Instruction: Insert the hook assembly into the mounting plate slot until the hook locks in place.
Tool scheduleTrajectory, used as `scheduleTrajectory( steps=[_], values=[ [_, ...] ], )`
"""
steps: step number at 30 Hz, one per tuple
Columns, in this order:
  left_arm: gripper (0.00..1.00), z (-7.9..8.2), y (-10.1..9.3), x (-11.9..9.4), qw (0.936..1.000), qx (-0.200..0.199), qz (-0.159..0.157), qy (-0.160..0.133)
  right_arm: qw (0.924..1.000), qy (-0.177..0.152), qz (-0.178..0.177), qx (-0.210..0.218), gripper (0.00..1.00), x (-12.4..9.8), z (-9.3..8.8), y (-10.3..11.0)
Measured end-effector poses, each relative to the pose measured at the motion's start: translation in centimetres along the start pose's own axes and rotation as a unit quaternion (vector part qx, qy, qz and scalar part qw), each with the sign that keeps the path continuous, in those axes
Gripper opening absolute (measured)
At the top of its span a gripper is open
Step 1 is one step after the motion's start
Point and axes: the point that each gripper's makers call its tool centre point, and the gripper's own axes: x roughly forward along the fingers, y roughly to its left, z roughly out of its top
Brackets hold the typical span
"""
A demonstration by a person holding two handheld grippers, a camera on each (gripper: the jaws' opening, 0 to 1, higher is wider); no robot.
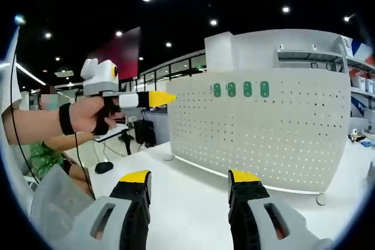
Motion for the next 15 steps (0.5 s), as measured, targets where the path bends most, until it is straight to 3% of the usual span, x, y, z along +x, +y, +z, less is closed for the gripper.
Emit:
scheduleTrajectory(
  steps=[5,15],
  values=[
    [0.45,-1.0,-0.8,-2.4,0.9996,-0.015,-0.025,0.006,1.0,0.007,0.001,-0.005,0.55,0.1,0.0,0.8],
    [0.51,-3.2,-1.4,-6.7,0.9981,-0.031,-0.046,0.027,0.9998,0.004,-0.02,-0.005,0.56,-0.2,0.6,1.5]
  ],
)
